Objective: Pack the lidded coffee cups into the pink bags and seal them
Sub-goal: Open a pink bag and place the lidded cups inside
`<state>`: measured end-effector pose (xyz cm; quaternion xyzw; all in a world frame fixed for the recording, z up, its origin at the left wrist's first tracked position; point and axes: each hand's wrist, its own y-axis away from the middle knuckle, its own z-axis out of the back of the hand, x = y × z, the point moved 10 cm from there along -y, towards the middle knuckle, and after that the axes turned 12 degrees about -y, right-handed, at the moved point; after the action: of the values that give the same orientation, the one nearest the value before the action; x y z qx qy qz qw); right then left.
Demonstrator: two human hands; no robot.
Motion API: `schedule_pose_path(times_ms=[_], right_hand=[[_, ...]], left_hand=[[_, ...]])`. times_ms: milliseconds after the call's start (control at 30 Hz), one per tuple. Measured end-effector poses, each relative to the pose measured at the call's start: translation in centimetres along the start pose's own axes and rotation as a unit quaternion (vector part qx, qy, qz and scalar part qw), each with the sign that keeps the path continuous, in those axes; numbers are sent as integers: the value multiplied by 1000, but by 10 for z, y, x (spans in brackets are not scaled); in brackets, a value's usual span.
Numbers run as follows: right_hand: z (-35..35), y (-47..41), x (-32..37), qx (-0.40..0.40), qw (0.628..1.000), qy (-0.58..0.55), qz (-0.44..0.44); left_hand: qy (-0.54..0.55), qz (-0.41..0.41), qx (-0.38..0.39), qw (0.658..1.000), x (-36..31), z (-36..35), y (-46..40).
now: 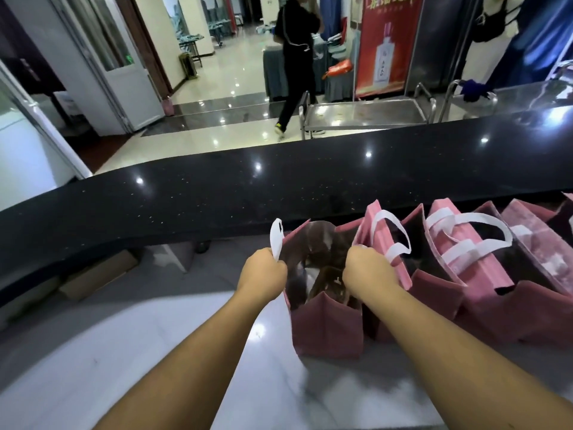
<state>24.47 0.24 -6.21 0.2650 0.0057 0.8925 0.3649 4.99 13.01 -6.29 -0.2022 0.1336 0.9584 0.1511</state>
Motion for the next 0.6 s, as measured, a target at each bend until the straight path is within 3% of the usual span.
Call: schedule_pose_path(times_ms=[233,600], right_hand=[[-23,19,38,54,997,15,57],[-113,144,202,141,952,46,269]], left_hand=[[41,75,-38,996,65,36,47],[82,209,-149,963,234,116,197]])
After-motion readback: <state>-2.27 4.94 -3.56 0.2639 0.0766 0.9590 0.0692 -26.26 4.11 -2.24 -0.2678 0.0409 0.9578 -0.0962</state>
